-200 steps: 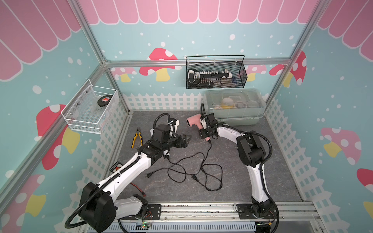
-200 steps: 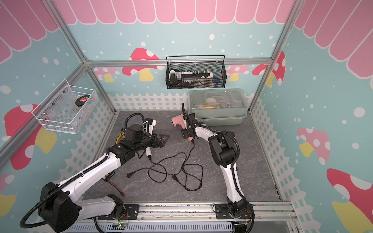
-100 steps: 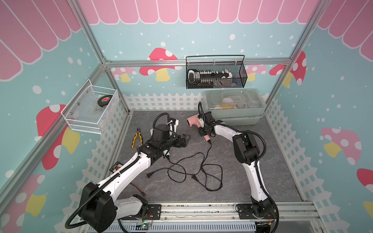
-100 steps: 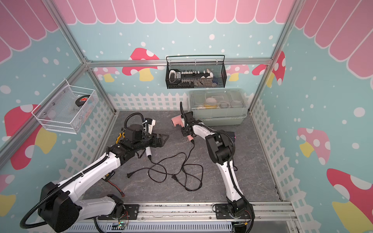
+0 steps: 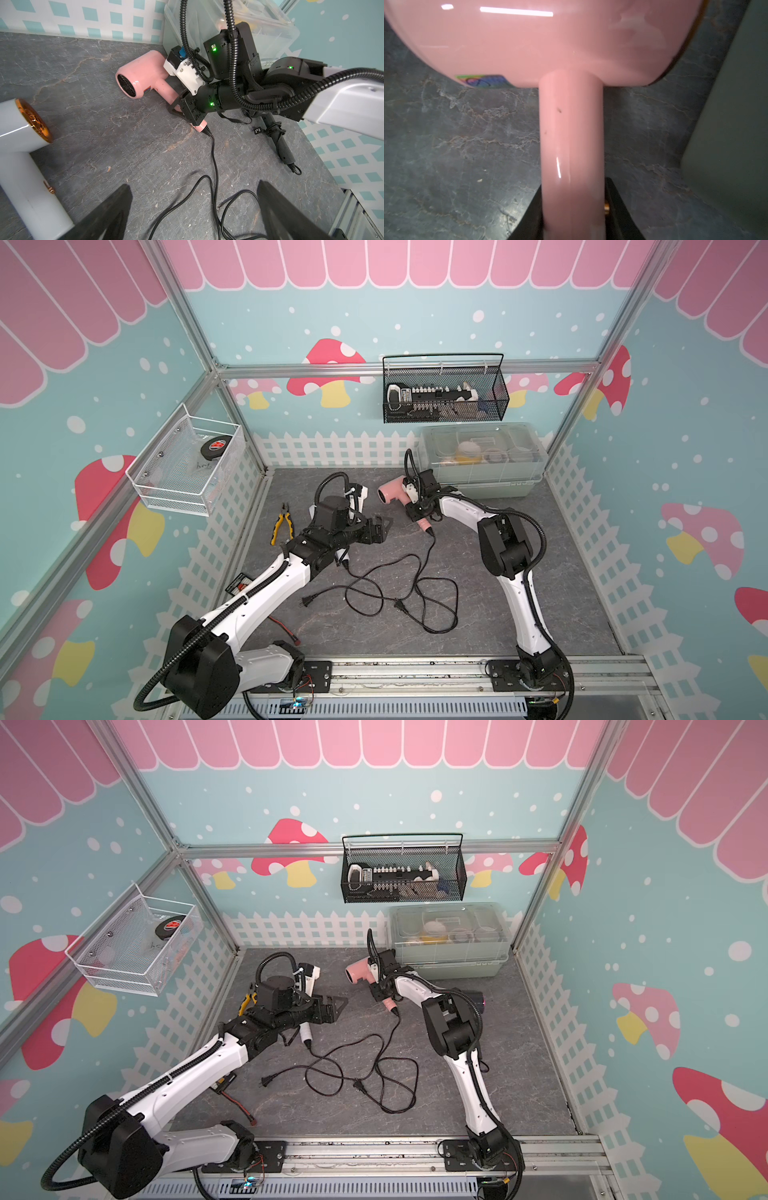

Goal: Wrap the cord around the hair dryer
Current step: Pick up the hair dryer from the center of the board.

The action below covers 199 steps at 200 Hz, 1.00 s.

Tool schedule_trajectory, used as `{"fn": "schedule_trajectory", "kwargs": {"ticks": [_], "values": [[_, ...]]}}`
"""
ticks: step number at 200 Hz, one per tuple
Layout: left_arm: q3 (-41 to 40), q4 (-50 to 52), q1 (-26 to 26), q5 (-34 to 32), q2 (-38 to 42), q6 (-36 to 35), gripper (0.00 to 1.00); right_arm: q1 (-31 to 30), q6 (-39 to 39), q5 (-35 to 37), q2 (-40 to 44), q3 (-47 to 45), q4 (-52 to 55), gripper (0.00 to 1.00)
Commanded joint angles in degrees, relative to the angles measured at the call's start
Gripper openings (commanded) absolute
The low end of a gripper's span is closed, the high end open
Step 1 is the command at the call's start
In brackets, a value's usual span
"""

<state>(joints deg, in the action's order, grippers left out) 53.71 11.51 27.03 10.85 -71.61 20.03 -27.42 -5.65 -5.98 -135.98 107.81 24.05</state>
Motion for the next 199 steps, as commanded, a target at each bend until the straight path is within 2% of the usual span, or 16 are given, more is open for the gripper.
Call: {"fn": "schedule_trajectory", "kwargs": {"ticks": [1,25,67,102,120,172,199], "values": [[0.91,0.52,-0.40,-1.19,0.36,0.75,0.94,-1.06,3.65,-4.67,-0.37,1.18,1.67,0.00],[1.04,0.54,-0.48,-1.73,0.63,0.87,0.94,-1.32,6.53,-5.26,2.64,-0.78,-0.79,0.00],[1.25,0.88,-1.46,-2.09,1.65,0.86,0.94,-1.43,10.98,-7.88,11.16,-9.69,-8.54,0.00],[2.22,1.96,-3.28,-1.11,2.58,0.20,0.94,-1.58,16.00,-9.34,19.58,-18.41,-13.24,0.00],[2.74,2.62,-6.26,0.03,2.86,-0.32,0.94,-1.68,19.45,-9.95,24.20,-22.80,-15.20,0.00],[4.72,4.22,-10.47,8.06,3.50,-3.42,0.94,-2.17,33.25,-12.07,37.86,-33.35,-18.22,0.00],[6.37,5.33,-11.34,14.42,3.03,-5.38,0.96,-2.18,39.12,-13.38,42.32,-34.16,-15.70,0.00]]}}
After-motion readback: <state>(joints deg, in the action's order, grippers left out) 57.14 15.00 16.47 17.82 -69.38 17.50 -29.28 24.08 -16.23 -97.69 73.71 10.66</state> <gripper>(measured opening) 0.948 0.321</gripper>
